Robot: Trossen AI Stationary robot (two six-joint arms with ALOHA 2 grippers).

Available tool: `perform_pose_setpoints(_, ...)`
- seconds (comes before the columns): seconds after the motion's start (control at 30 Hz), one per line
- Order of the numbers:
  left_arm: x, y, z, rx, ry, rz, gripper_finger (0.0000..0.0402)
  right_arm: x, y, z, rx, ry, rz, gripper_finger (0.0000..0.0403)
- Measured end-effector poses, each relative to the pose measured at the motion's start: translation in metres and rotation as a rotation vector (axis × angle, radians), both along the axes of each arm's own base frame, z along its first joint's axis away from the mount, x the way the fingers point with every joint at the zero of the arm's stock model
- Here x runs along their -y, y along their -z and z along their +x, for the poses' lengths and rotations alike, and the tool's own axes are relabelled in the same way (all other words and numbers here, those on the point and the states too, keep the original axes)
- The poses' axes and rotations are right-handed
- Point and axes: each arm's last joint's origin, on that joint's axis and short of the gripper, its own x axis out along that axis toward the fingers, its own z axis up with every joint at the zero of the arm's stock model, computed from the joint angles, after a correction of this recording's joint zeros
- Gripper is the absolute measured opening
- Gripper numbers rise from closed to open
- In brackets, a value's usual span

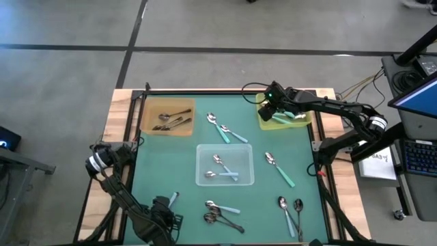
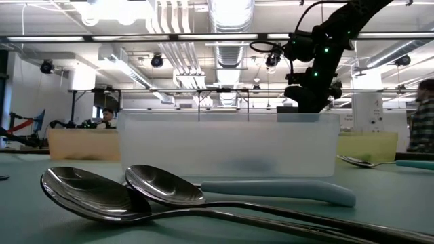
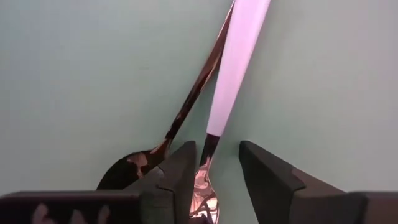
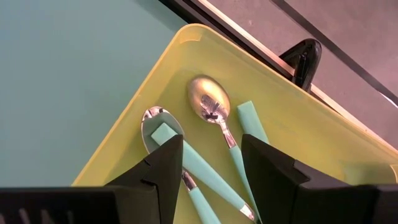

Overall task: Sort silverware by color (type)
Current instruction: Put the blue spoon into the white bin

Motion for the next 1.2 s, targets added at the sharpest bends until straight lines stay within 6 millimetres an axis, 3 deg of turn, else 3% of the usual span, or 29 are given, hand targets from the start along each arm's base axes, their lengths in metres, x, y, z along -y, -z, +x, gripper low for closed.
perform_pose_setpoints(0.23,0.000,0.000,0.001,0.013,0.002,-0.003,0.0012,0.000,0.000,0.000,0.000,0.000,0.000,0.0155)
perform_pose_setpoints(0.53,-0.008,-0.008,0.003,0.068,0.031,0.049,0.0004,0.000,0.000,0.000,0.000,0.000,0.000,0.0155)
perform_pose_setpoints(0.77,-0.025,-0.038,0.013,0.267,0.136,0.183,0.0002,0.000,0.000,0.000,0.000,0.000,0.000,0.0155)
perform_pose_setpoints(0.97,-0.064,-0.062,0.040,0.268,0.281,0.301,0.0001,0.000,0.000,0.000,0.000,0.000,0.000,0.0155)
perform_pose_setpoints(1.2,-0.132,-0.087,0.084,0.224,0.487,0.426,0.0001,0.000,0.000,0.000,0.000,0.000,0.000,0.0155)
